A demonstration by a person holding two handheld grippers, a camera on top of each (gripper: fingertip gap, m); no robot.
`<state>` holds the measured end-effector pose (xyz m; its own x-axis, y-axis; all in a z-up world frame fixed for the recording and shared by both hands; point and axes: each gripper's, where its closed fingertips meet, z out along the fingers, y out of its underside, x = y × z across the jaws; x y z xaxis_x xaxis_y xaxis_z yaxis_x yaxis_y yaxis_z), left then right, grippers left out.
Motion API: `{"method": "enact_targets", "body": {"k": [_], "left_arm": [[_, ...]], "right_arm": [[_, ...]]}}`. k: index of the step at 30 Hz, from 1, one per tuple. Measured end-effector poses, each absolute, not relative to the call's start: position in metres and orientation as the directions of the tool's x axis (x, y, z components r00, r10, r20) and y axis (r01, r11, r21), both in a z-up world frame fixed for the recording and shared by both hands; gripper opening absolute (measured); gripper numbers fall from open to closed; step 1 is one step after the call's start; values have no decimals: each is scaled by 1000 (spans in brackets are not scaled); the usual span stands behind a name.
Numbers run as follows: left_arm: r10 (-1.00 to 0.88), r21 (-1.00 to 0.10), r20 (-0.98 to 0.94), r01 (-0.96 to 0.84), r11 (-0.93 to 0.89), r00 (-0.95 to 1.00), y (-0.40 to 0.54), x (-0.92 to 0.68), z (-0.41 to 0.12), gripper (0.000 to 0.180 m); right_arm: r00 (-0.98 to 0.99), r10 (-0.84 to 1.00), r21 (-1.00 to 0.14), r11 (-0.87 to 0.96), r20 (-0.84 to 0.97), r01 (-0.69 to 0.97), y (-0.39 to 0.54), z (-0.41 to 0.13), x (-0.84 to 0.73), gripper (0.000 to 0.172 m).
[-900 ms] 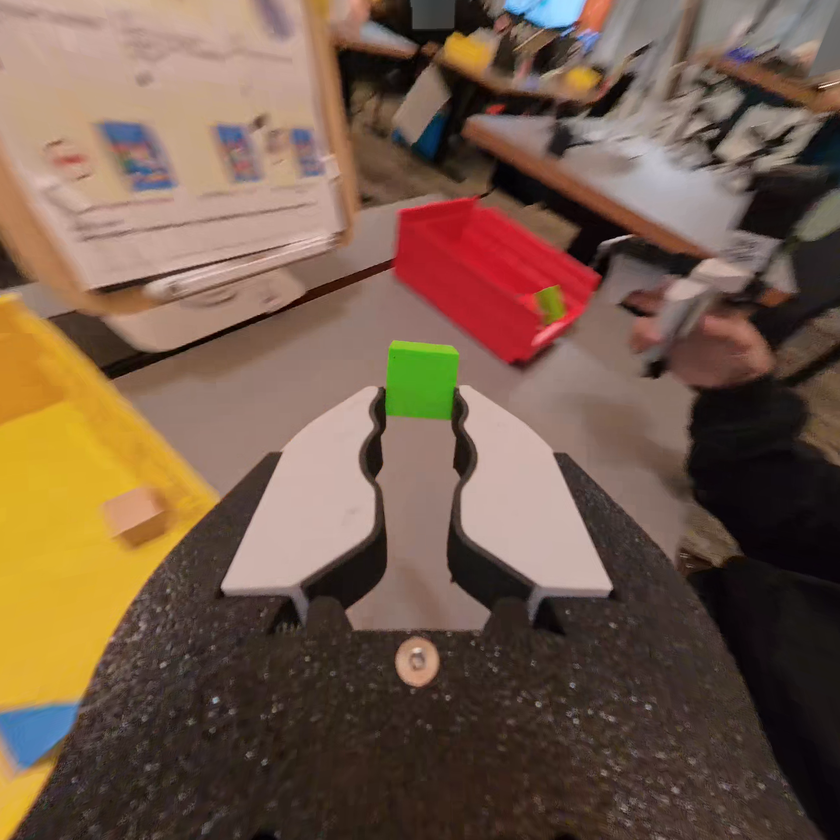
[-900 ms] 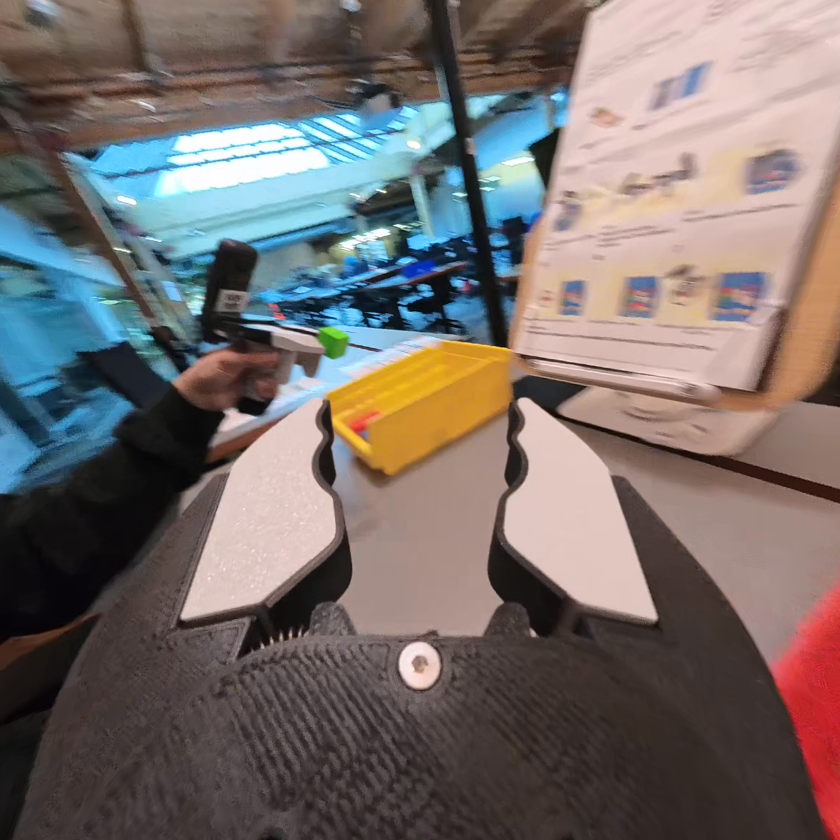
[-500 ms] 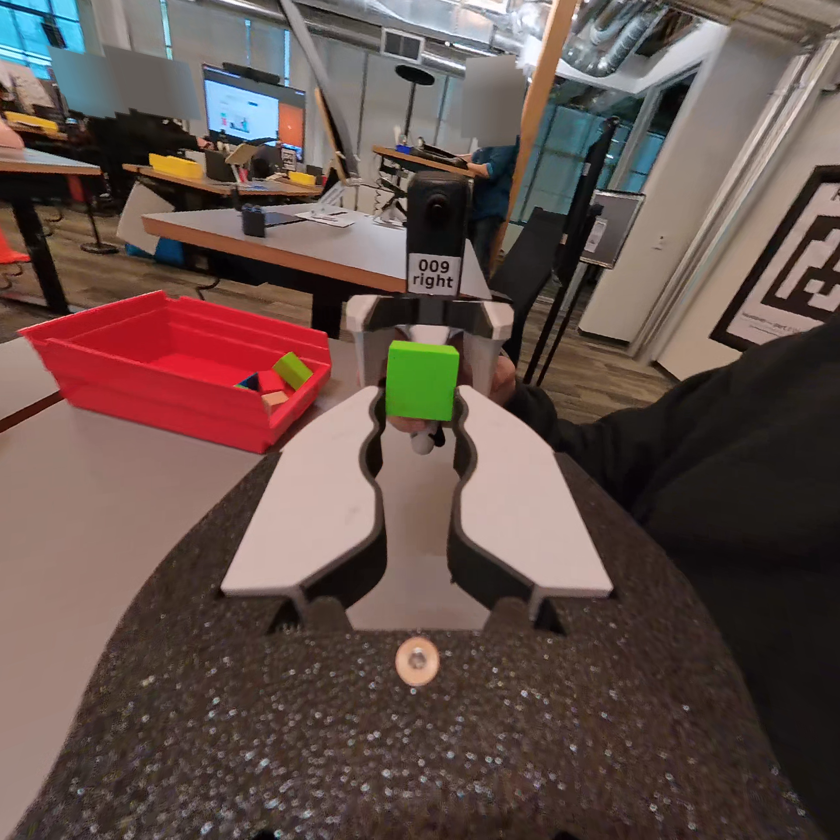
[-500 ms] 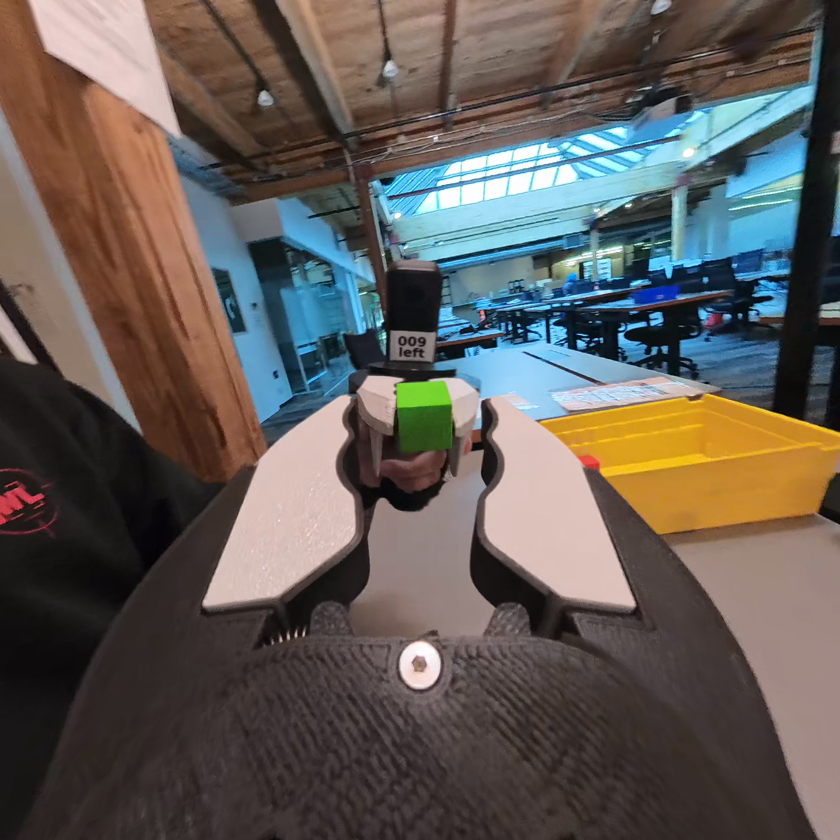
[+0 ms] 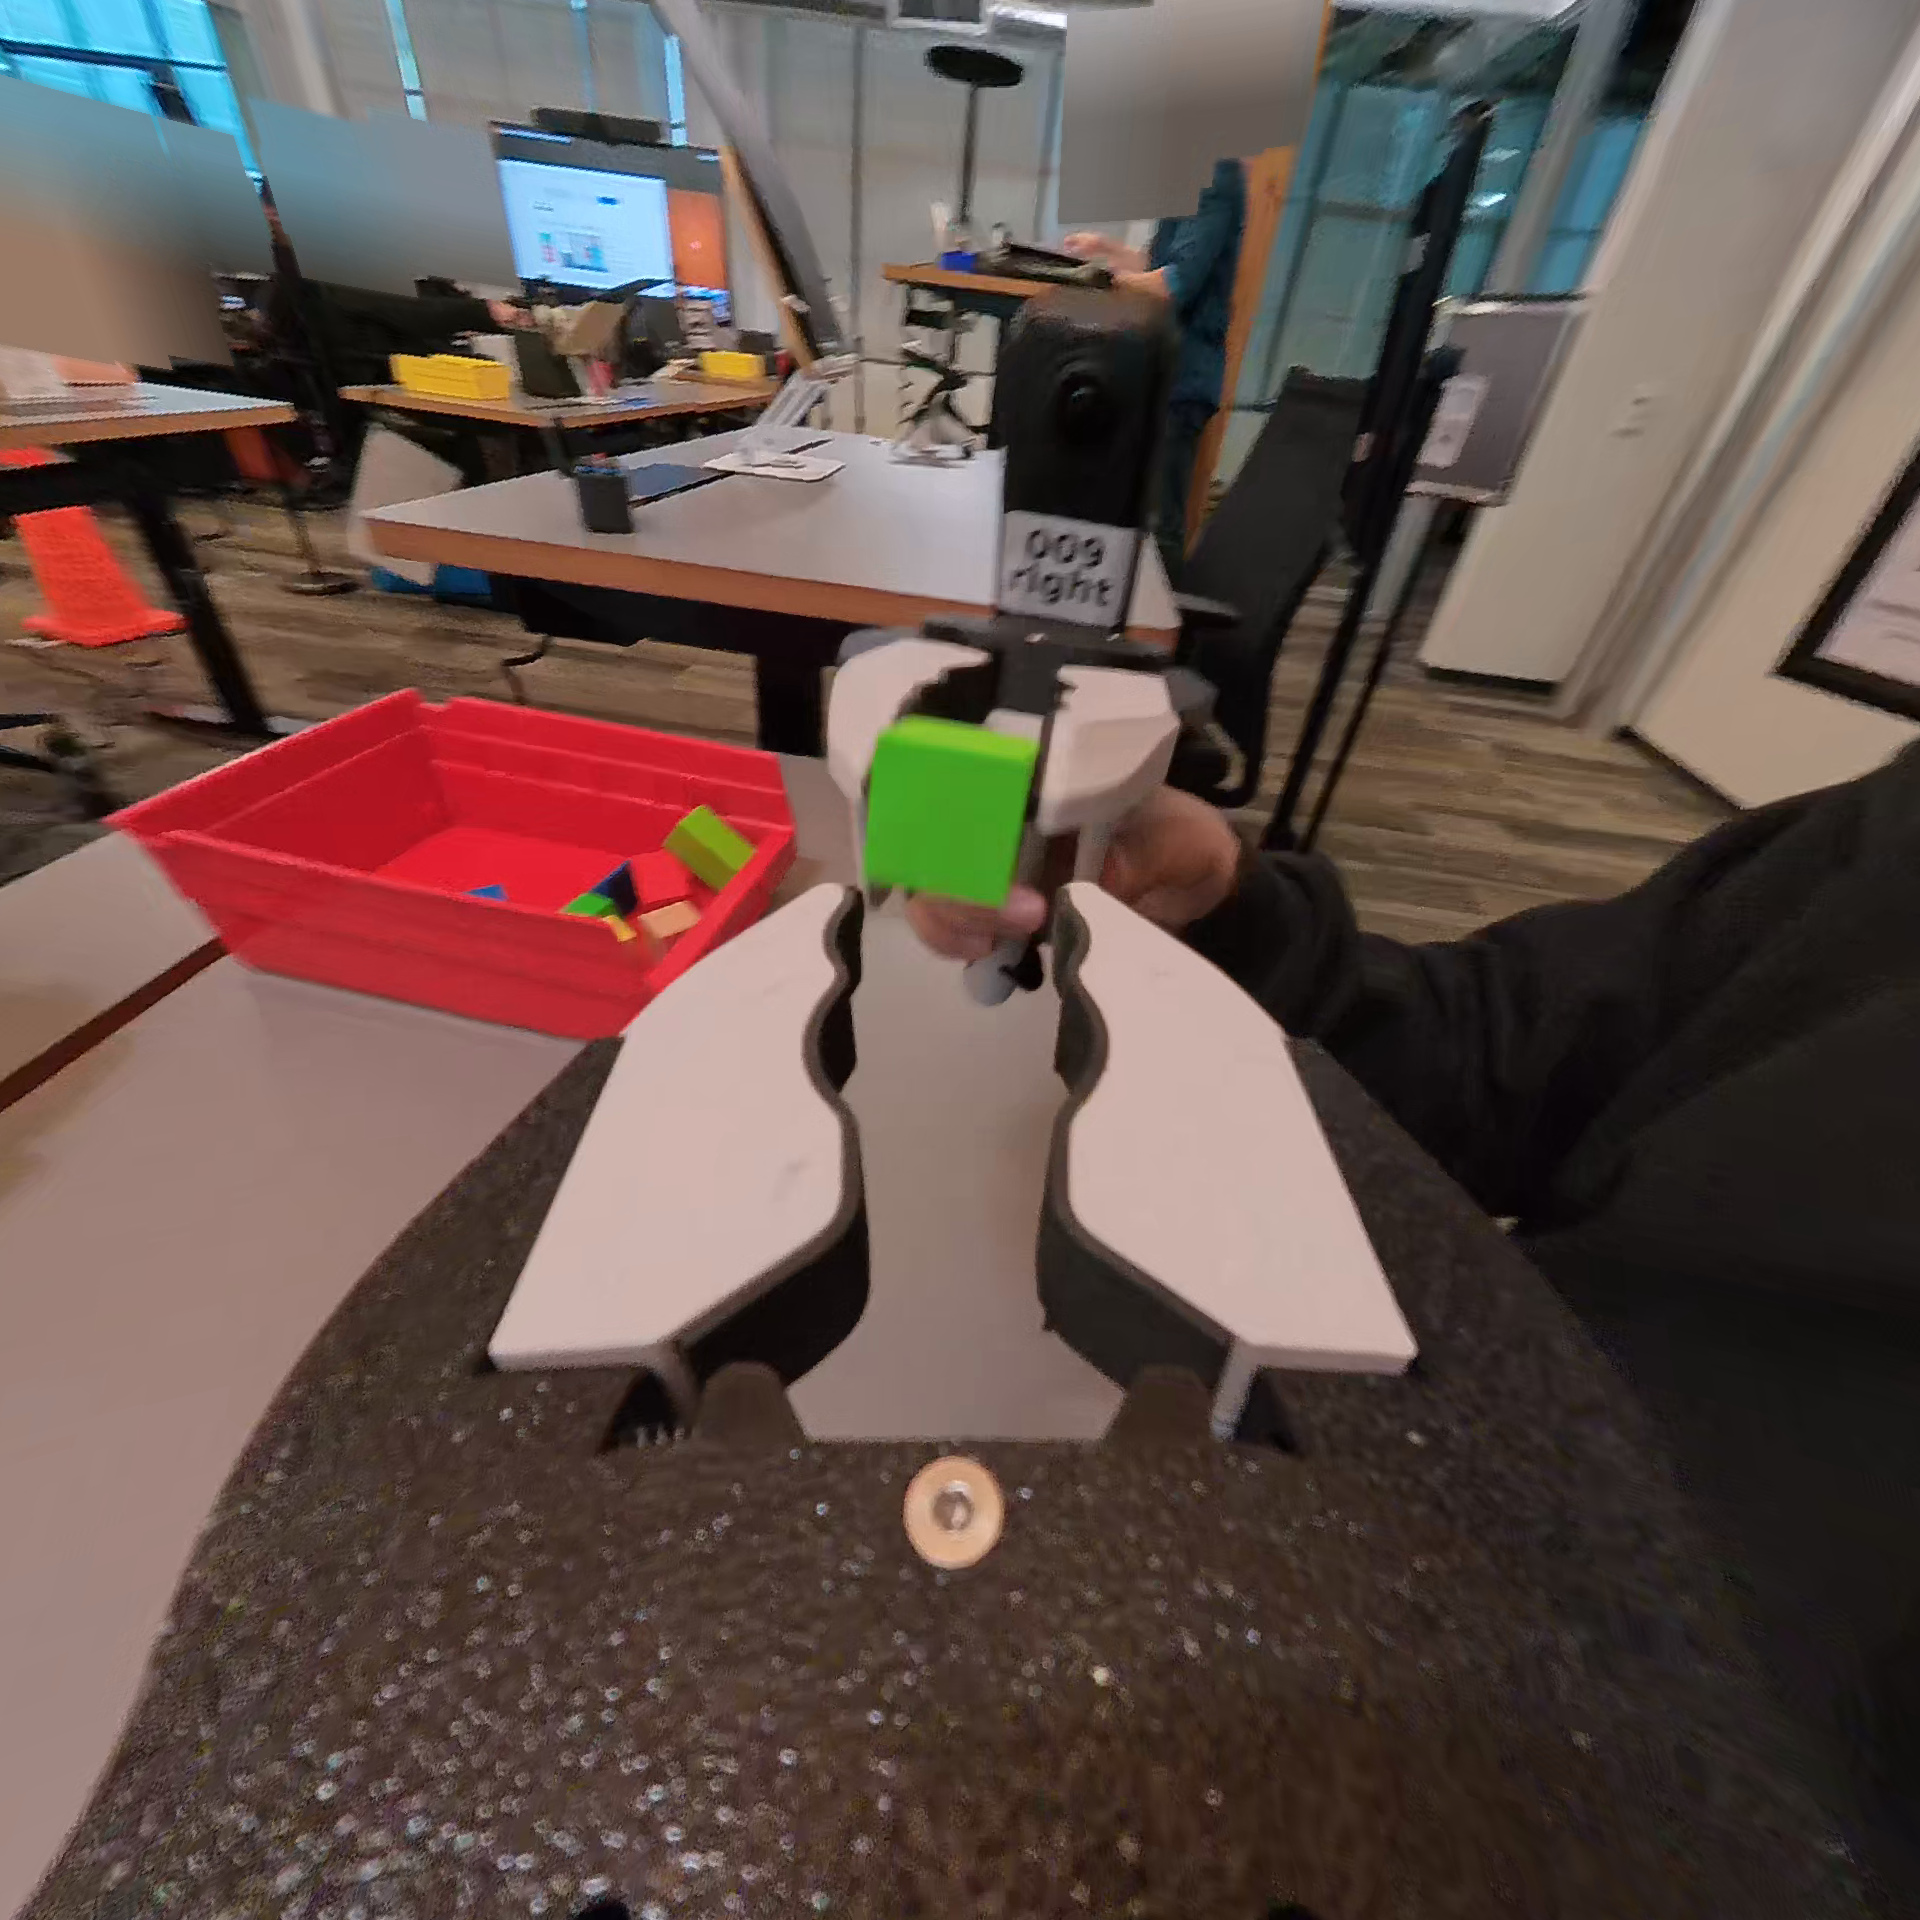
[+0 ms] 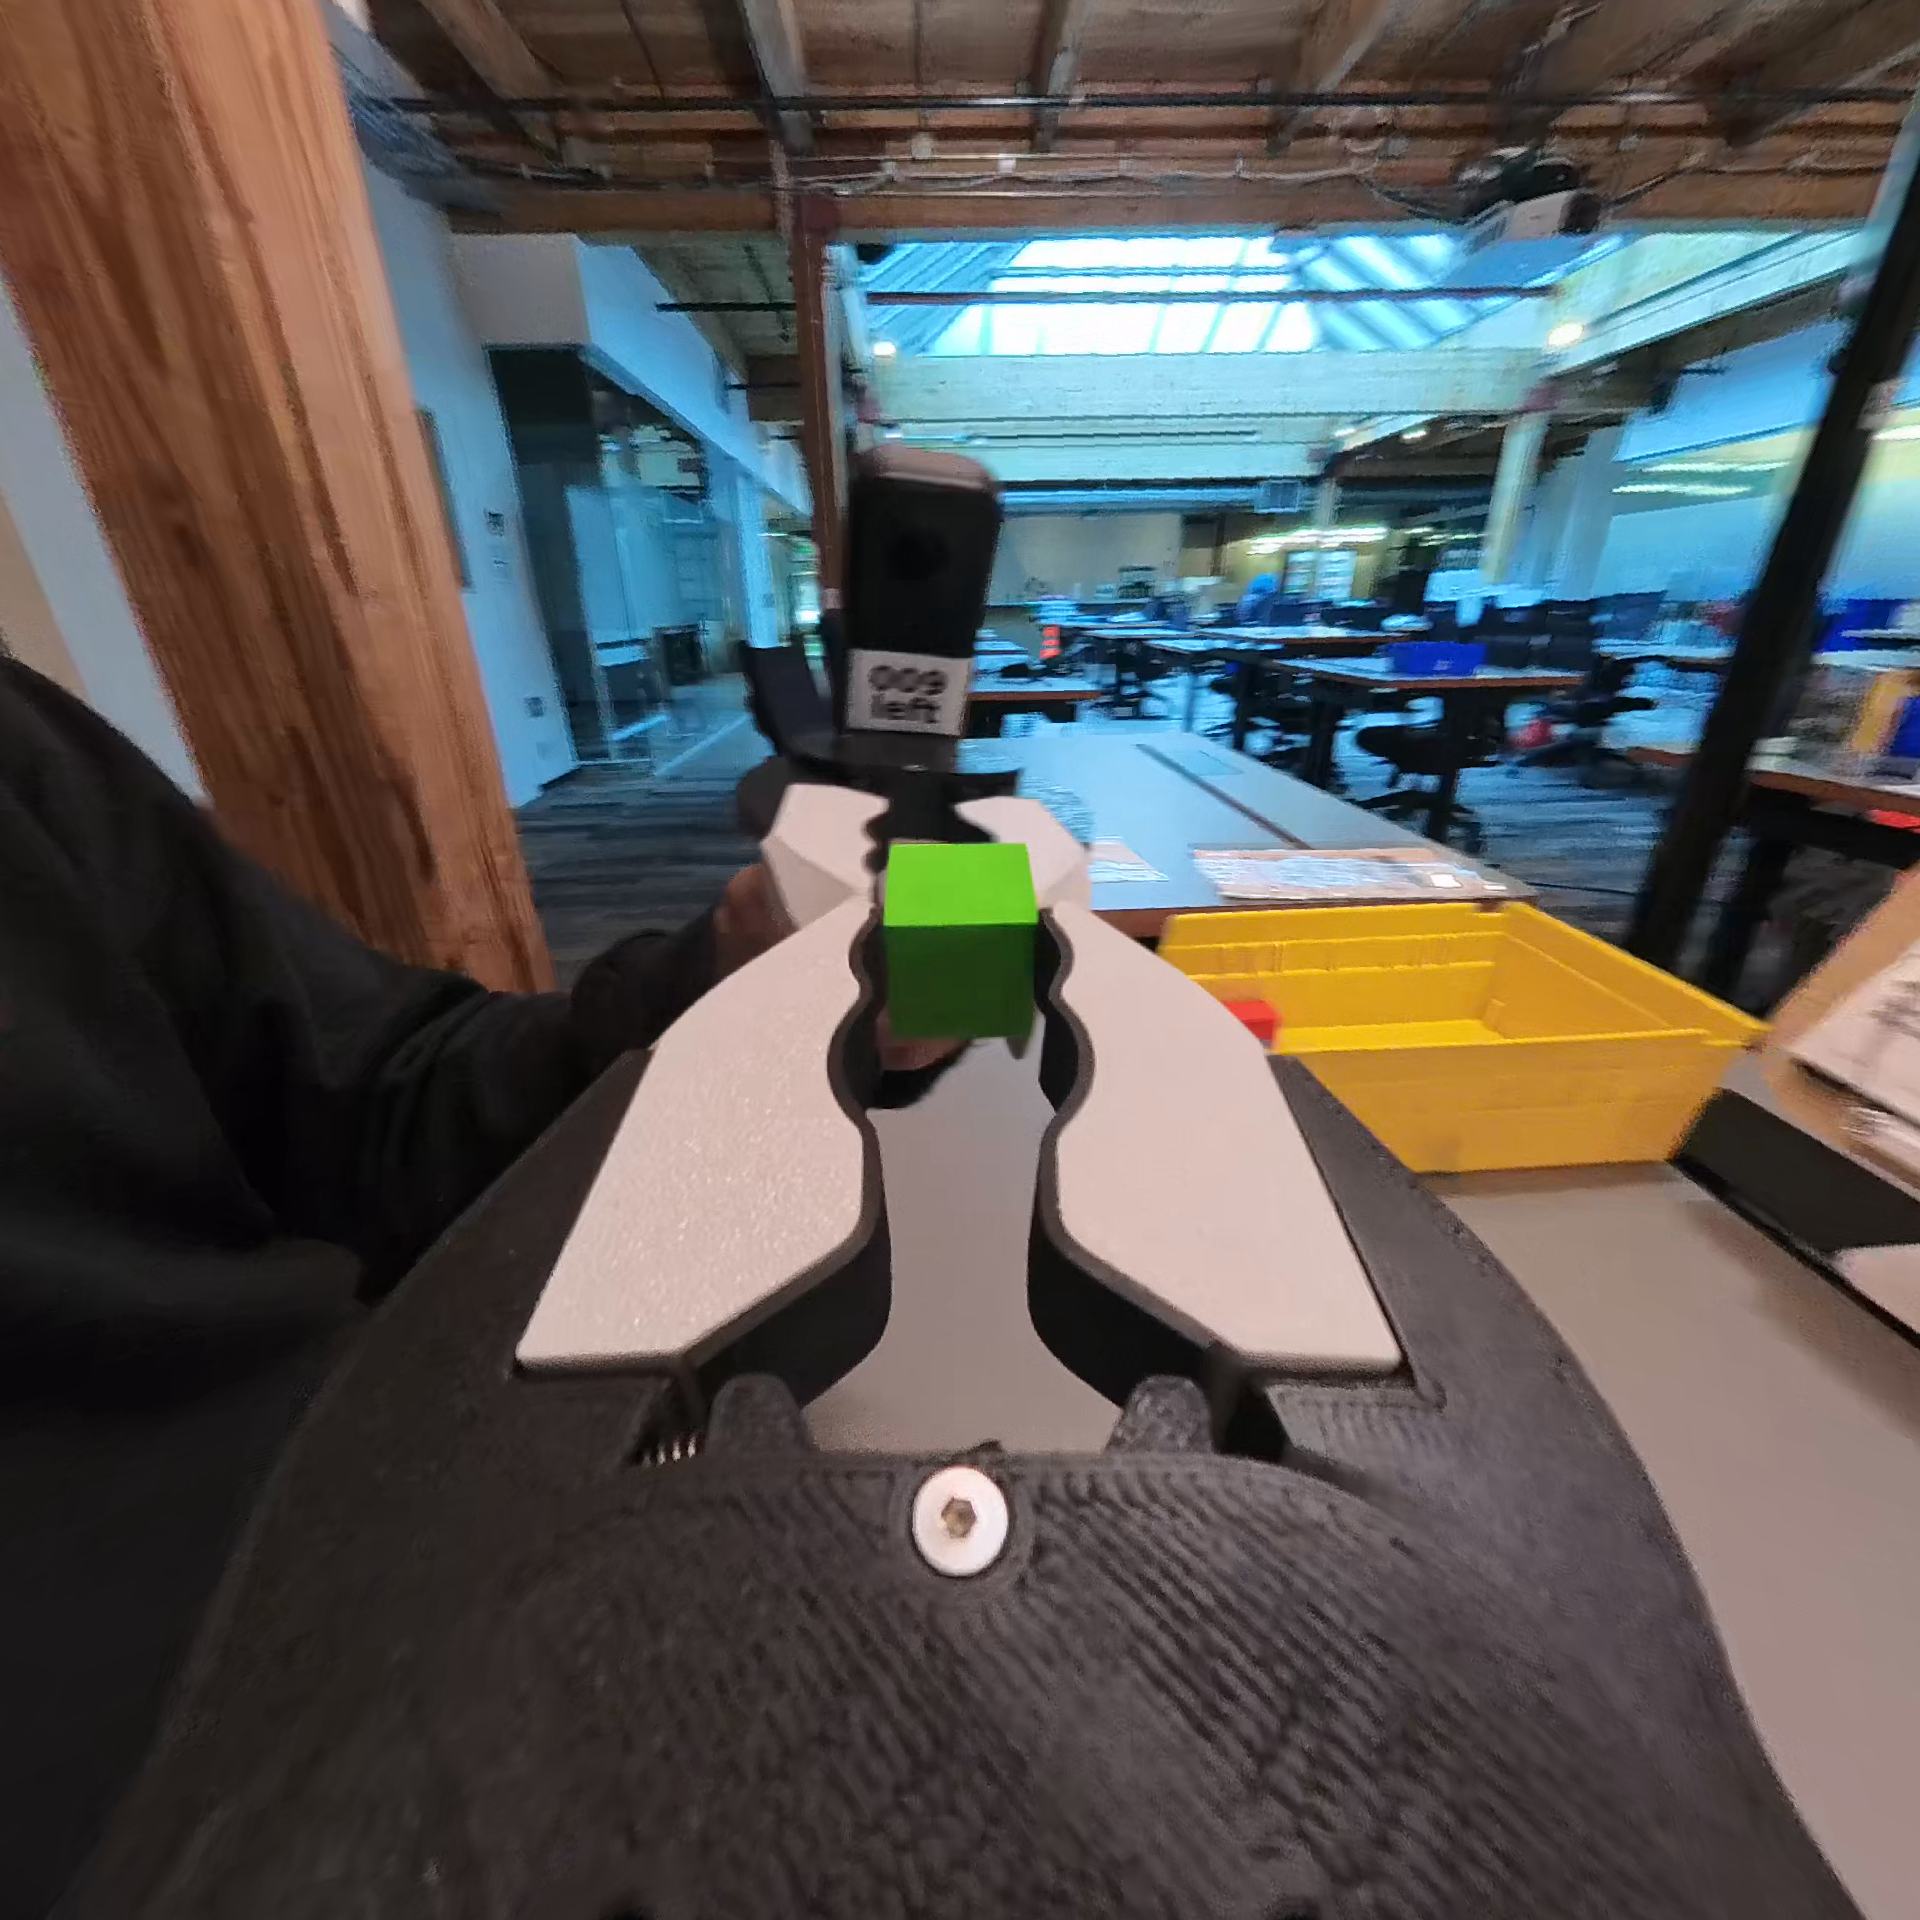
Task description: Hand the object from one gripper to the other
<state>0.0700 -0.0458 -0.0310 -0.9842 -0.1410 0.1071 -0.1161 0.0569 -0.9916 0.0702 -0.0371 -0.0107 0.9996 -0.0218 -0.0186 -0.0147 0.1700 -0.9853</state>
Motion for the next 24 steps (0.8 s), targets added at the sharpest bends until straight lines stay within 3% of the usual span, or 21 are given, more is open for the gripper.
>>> {"method": "enact_targets", "body": {"k": [5,10,16,24], "left_arm": [[-292,-987,27,-72,143,-956,-28,91,-47,37],[-381,-977,-21,-63,206,-924,2,112,-61,35],[-423,-986,37,-103,134,-906,29,138,-65,31],[-457,-980,87,-159,120,-885,57,158,-78,29]], "right_arm": [[911,-400,-982,185,-105,-32,-105,-18,144,27],[555,-796,-968,153,-240,-199,-242,-75,221,27],[326,-918,-944,125,-227,-304,-304,-134,265,27],[243,-970,-865,-135,16,-483,-310,-175,344,27]]}}
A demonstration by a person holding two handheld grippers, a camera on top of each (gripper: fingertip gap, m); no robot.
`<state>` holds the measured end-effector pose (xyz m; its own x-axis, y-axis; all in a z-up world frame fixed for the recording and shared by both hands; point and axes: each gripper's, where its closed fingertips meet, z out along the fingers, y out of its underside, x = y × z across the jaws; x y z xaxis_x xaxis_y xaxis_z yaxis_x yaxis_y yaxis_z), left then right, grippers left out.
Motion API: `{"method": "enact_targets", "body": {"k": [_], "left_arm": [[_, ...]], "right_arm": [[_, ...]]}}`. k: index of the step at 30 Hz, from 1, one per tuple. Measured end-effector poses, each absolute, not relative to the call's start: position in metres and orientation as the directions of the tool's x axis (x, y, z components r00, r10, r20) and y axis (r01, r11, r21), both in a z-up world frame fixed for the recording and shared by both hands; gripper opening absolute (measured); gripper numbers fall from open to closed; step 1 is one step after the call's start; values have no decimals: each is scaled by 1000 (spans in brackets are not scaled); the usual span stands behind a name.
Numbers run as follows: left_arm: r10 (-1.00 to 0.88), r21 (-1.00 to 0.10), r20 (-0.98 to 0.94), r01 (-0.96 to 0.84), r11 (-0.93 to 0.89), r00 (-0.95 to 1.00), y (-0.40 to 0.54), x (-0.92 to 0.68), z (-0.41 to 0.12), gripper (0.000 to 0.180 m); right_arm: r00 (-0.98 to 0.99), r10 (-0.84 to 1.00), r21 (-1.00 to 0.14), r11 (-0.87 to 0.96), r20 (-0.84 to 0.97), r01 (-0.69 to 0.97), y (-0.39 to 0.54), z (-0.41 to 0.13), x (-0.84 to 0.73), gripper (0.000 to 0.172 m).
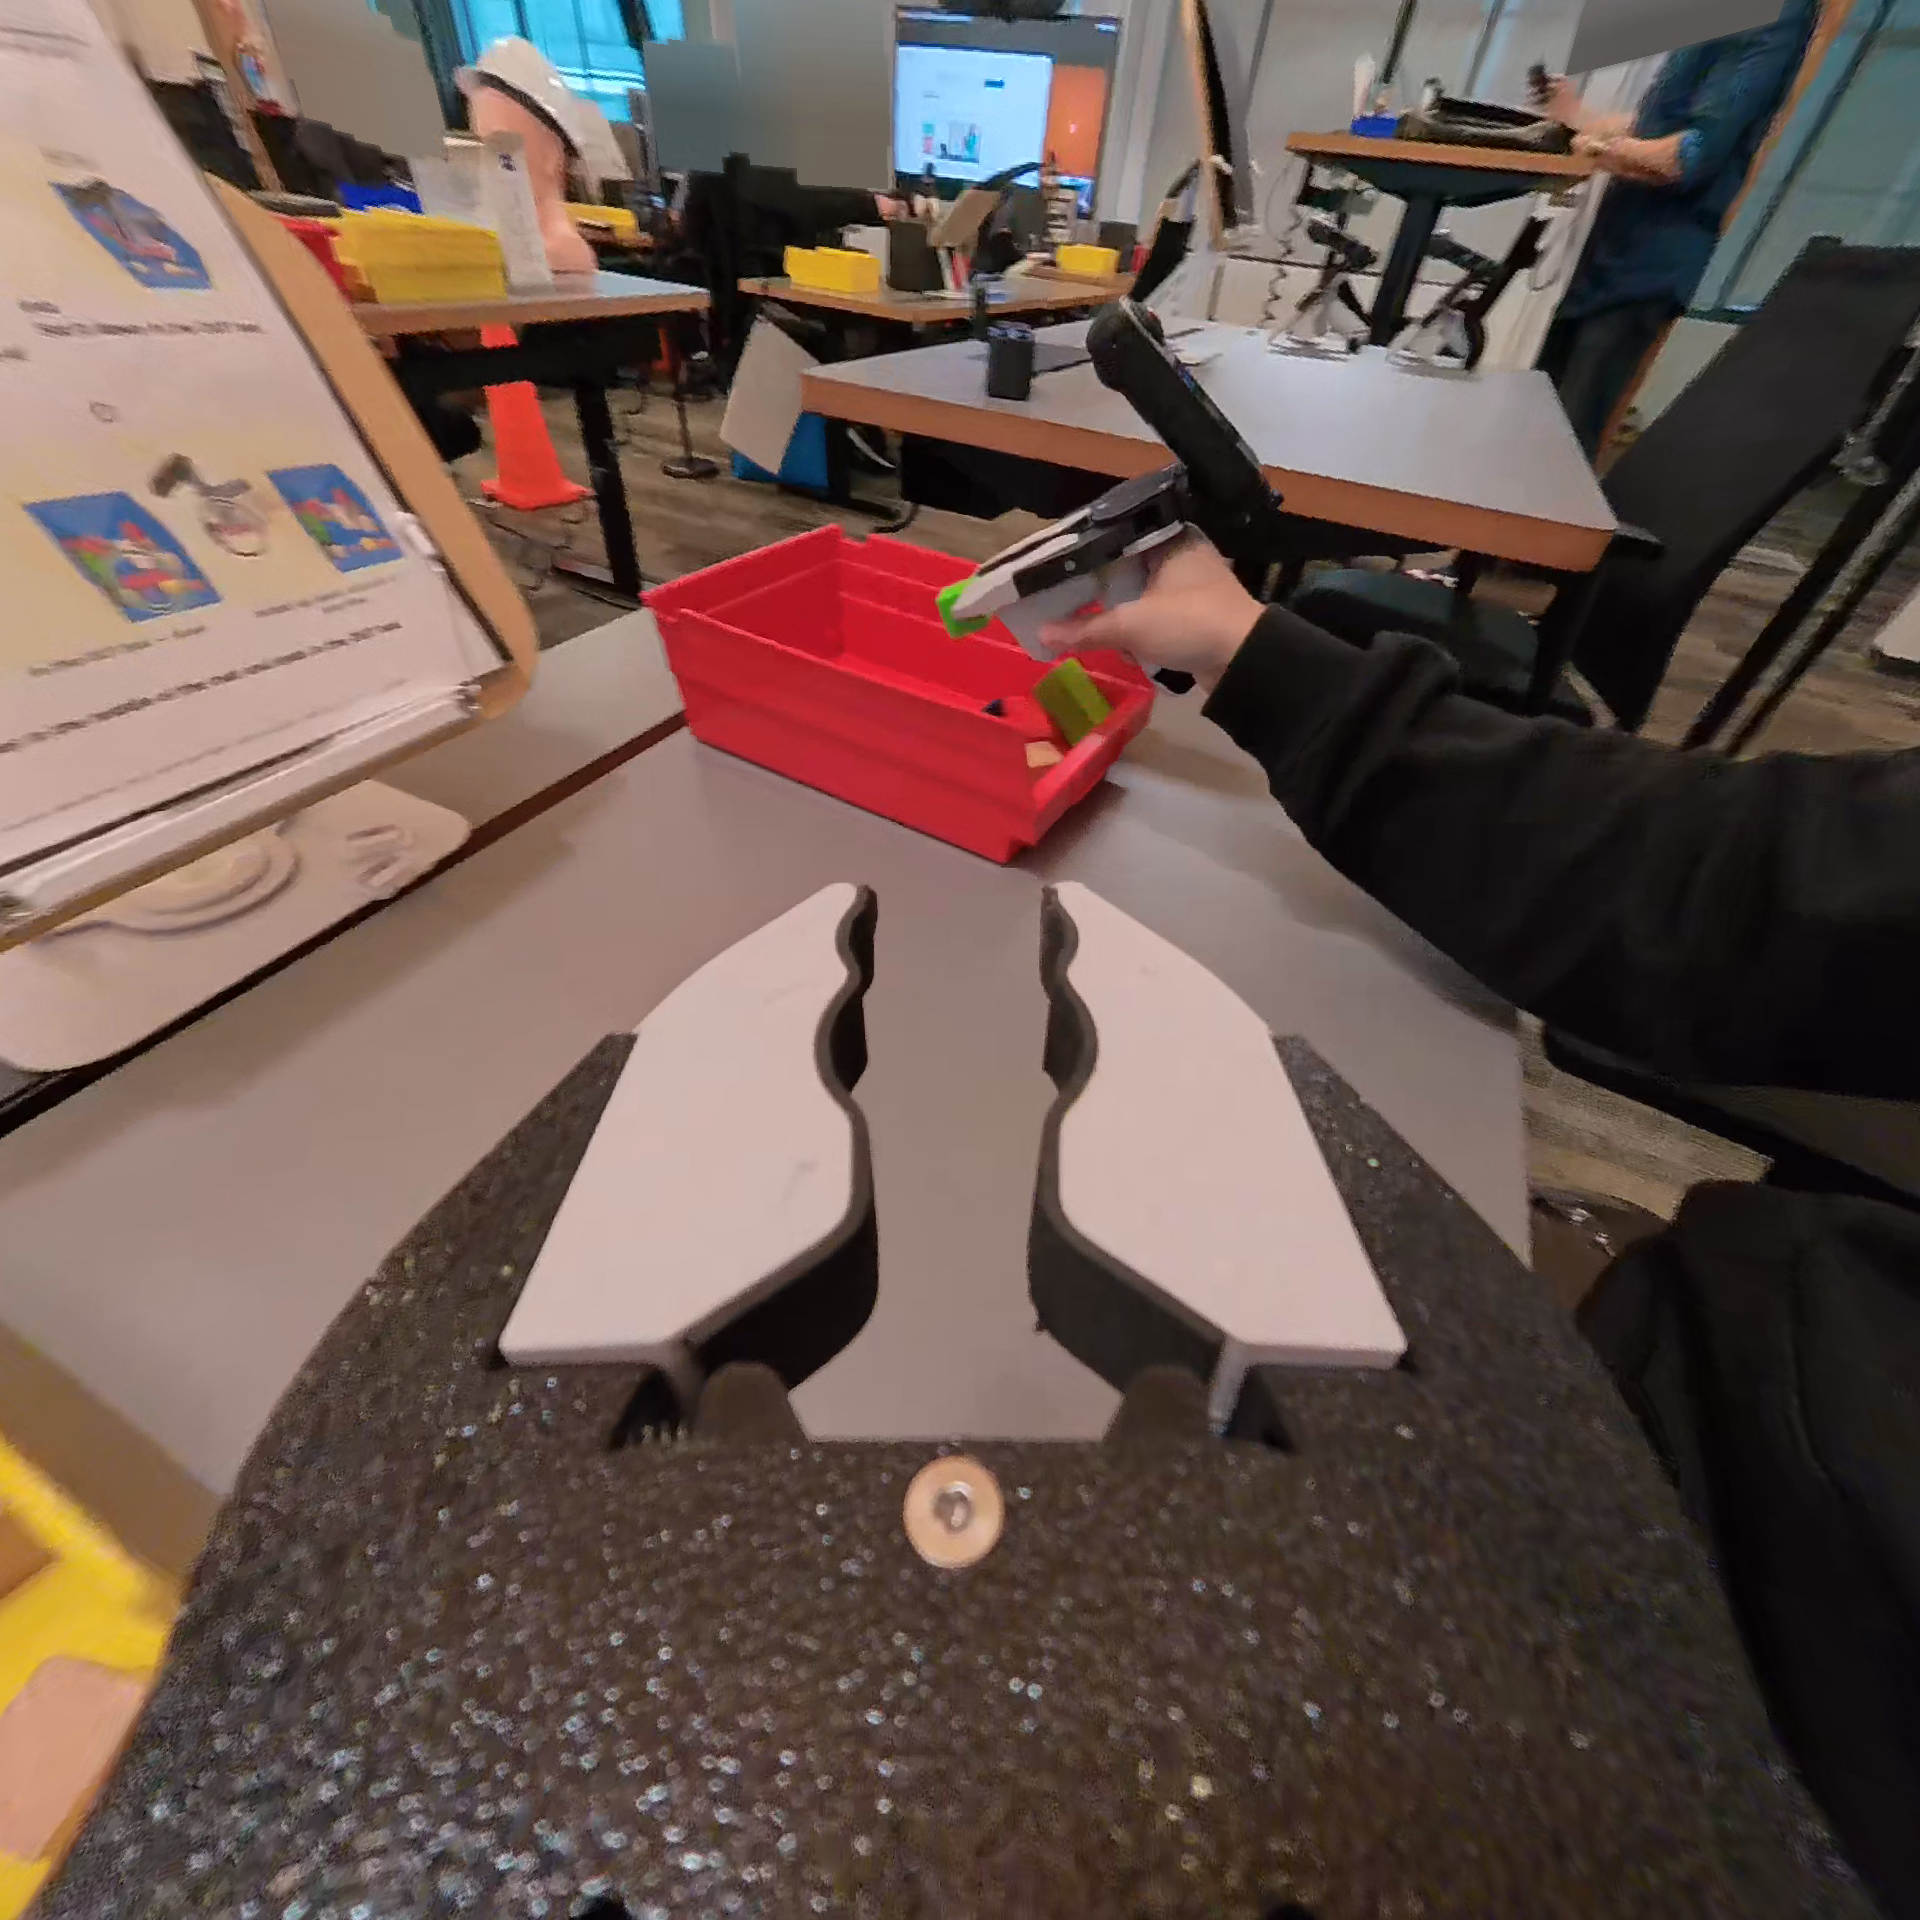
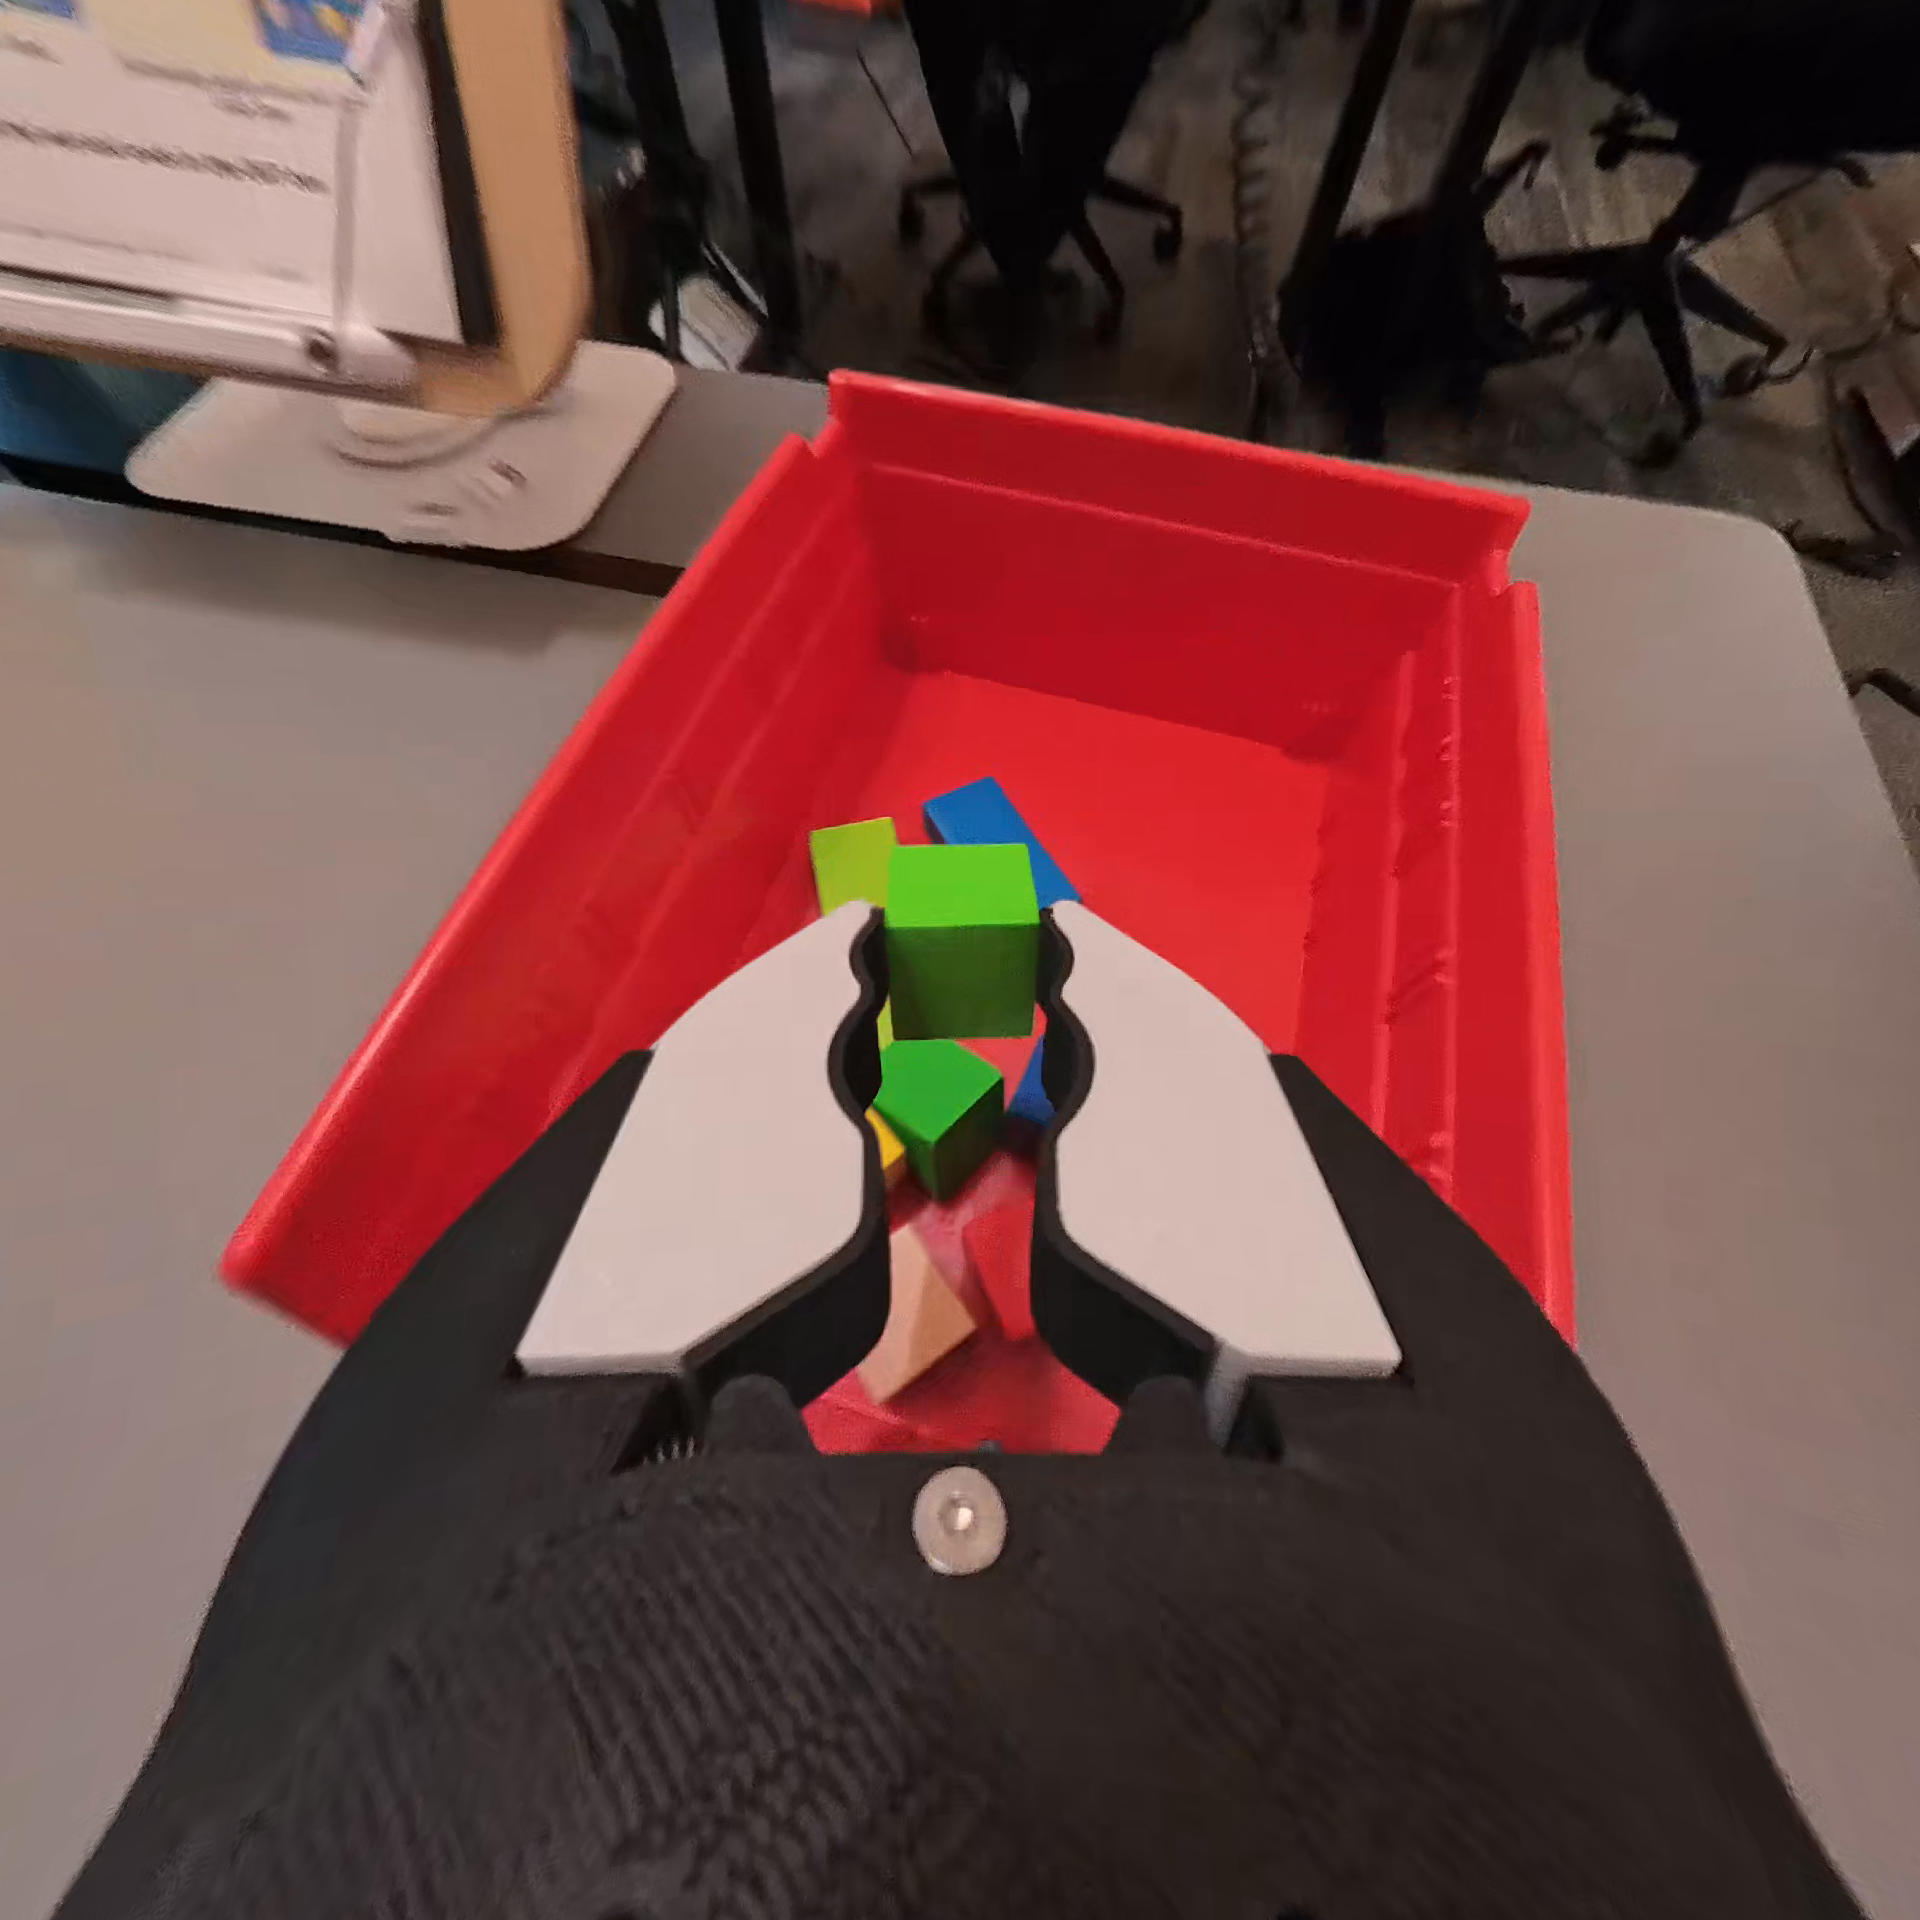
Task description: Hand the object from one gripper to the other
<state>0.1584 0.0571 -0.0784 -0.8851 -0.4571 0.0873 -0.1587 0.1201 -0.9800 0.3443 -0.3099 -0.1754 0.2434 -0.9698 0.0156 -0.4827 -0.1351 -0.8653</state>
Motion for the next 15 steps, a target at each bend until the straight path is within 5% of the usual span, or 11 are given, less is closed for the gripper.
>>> {"method": "enact_targets", "body": {"k": [8,11,15], "left_arm": [[-687,-978,-20,-128,164,-726,136,184,-76,29],[-813,-972,-46,-163,172,-581,191,197,-80,29],[-935,-956,24,-283,83,-354,263,206,-96,30]], "right_arm": [[192,-981,-824,-96,-15,-559,-311,-202,381,28],[138,-990,-834,-100,28,-543,-320,-204,383,64],[109,-990,-867,-130,88,-481,-322,-187,369,90]]}}
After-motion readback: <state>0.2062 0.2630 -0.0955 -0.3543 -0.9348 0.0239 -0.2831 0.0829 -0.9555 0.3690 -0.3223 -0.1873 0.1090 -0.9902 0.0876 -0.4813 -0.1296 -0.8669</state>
